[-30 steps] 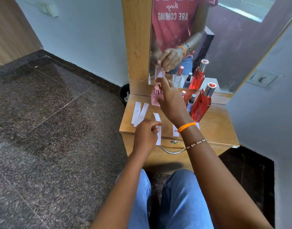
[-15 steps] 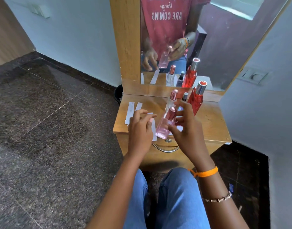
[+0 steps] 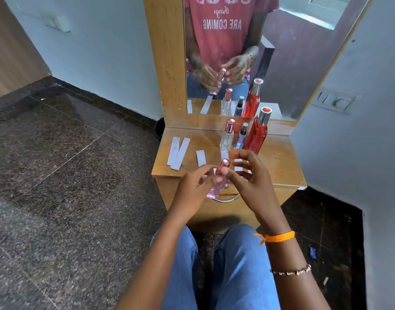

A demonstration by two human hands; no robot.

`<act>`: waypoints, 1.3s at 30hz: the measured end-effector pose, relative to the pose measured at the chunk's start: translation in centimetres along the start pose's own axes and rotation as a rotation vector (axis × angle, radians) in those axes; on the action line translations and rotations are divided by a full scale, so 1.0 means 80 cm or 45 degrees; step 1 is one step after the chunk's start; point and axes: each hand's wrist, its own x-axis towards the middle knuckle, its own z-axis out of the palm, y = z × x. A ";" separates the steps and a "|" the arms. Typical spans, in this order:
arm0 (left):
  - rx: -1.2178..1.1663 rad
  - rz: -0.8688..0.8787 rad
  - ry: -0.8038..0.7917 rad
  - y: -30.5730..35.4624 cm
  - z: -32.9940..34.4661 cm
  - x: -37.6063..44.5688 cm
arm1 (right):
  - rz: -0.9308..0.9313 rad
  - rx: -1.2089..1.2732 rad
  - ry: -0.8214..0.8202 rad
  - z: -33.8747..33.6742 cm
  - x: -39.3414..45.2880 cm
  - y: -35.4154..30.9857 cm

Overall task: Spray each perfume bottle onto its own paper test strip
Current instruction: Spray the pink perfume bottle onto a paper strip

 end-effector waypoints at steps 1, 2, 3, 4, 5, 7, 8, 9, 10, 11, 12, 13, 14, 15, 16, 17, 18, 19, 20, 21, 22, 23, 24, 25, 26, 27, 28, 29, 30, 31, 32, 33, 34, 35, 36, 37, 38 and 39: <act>0.025 0.017 0.003 0.000 0.000 -0.001 | -0.003 0.003 0.024 0.001 0.003 -0.003; 0.032 0.026 0.005 0.000 0.000 -0.002 | -0.016 -0.008 0.026 0.001 0.006 -0.005; 0.019 0.028 0.006 0.002 0.001 -0.004 | -0.035 -0.020 0.013 0.002 0.010 -0.007; 0.000 0.018 0.002 0.002 0.001 -0.005 | -0.049 -0.020 -0.006 0.003 0.013 -0.008; -0.021 0.002 -0.004 0.002 0.001 -0.006 | -0.053 -0.004 -0.024 0.002 0.015 -0.009; -0.052 -0.040 -0.037 0.000 -0.003 -0.006 | -0.031 0.074 -0.043 -0.001 0.019 -0.012; -0.073 -0.053 -0.061 -0.002 -0.005 -0.007 | -0.025 0.102 -0.041 -0.004 0.021 -0.013; -0.099 -0.068 -0.083 -0.004 -0.007 -0.008 | -0.033 0.112 -0.033 -0.006 0.023 -0.015; -0.134 -0.087 -0.104 -0.005 -0.008 -0.010 | -0.050 0.111 -0.018 -0.009 0.026 -0.014; -0.176 -0.110 -0.112 -0.006 -0.009 -0.012 | -0.072 0.100 0.002 -0.011 0.028 -0.014; -0.218 -0.128 -0.099 -0.007 -0.011 -0.014 | -0.097 0.060 0.028 -0.010 0.031 -0.010; -0.257 -0.139 -0.068 -0.007 -0.011 -0.015 | -0.121 -0.012 0.051 -0.008 0.034 -0.006; -0.279 -0.153 -0.018 -0.009 -0.012 -0.014 | -0.142 -0.111 0.068 -0.004 0.036 0.000; -0.292 -0.164 0.036 -0.011 -0.013 -0.013 | -0.157 -0.214 0.073 0.002 0.038 0.006; -0.292 -0.173 0.091 -0.012 -0.014 -0.012 | -0.170 -0.298 0.063 0.008 0.038 0.013; -0.299 -0.181 0.136 -0.013 -0.014 -0.012 | -0.175 -0.361 0.042 0.015 0.039 0.020; -0.302 -0.191 0.176 -0.013 -0.015 -0.011 | -0.172 -0.401 0.022 0.021 0.039 0.026; -0.306 -0.198 0.206 -0.013 -0.015 -0.010 | -0.162 -0.422 0.013 0.026 0.040 0.031; -0.304 -0.193 0.226 -0.011 -0.016 -0.010 | -0.151 -0.429 0.011 0.030 0.041 0.037; -0.313 -0.187 0.243 -0.010 -0.017 -0.010 | -0.137 -0.431 0.010 0.033 0.041 0.041; -0.319 -0.185 0.259 -0.009 -0.017 -0.010 | -0.115 -0.431 0.008 0.035 0.042 0.045; -0.332 -0.186 0.267 -0.008 -0.018 -0.010 | -0.092 -0.429 0.005 0.037 0.041 0.049; -0.330 -0.188 0.270 -0.008 -0.019 -0.010 | -0.071 -0.429 0.005 0.037 0.040 0.051; -0.329 -0.183 0.266 -0.008 -0.020 -0.009 | -0.069 -0.434 0.014 0.037 0.036 0.052; -0.317 -0.174 0.259 -0.007 -0.020 -0.009 | -0.099 -0.438 0.043 0.036 0.032 0.052; -0.303 -0.165 0.252 -0.007 -0.020 -0.008 | -0.155 -0.423 0.091 0.034 0.028 0.049; -0.285 -0.152 0.247 -0.006 -0.020 -0.006 | -0.216 -0.378 0.145 0.032 0.023 0.044; -0.276 -0.146 0.240 -0.005 -0.020 -0.004 | -0.244 -0.301 0.174 0.030 0.017 0.038; -0.280 -0.146 0.230 -0.002 -0.019 -0.002 | -0.220 -0.201 0.154 0.029 0.010 0.032; -0.309 -0.146 0.216 0.001 -0.018 0.000 | -0.162 -0.099 0.078 0.029 0.004 0.027; -0.338 -0.145 0.195 0.004 -0.016 0.002 | -0.098 -0.014 -0.034 0.030 -0.002 0.024; -0.359 -0.140 0.170 0.007 -0.014 0.004 | -0.056 0.030 -0.139 0.032 -0.006 0.023; -0.357 -0.133 0.148 0.009 -0.012 0.005 | -0.043 0.040 -0.204 0.033 -0.009 0.025; -0.340 -0.129 0.126 0.009 -0.011 0.007 | -0.041 0.045 -0.227 0.033 -0.010 0.028; -0.314 -0.127 0.110 0.009 -0.009 0.009 | -0.039 0.061 -0.219 0.033 -0.010 0.029; -0.273 -0.129 0.108 0.008 -0.009 0.012 | -0.033 0.080 -0.201 0.031 -0.010 0.030; -0.183 -0.112 0.134 0.007 -0.008 0.016 | -0.022 0.096 -0.185 0.029 -0.011 0.030; -0.034 -0.075 0.182 0.005 -0.008 0.021 | -0.004 0.112 -0.170 0.027 -0.012 0.032</act>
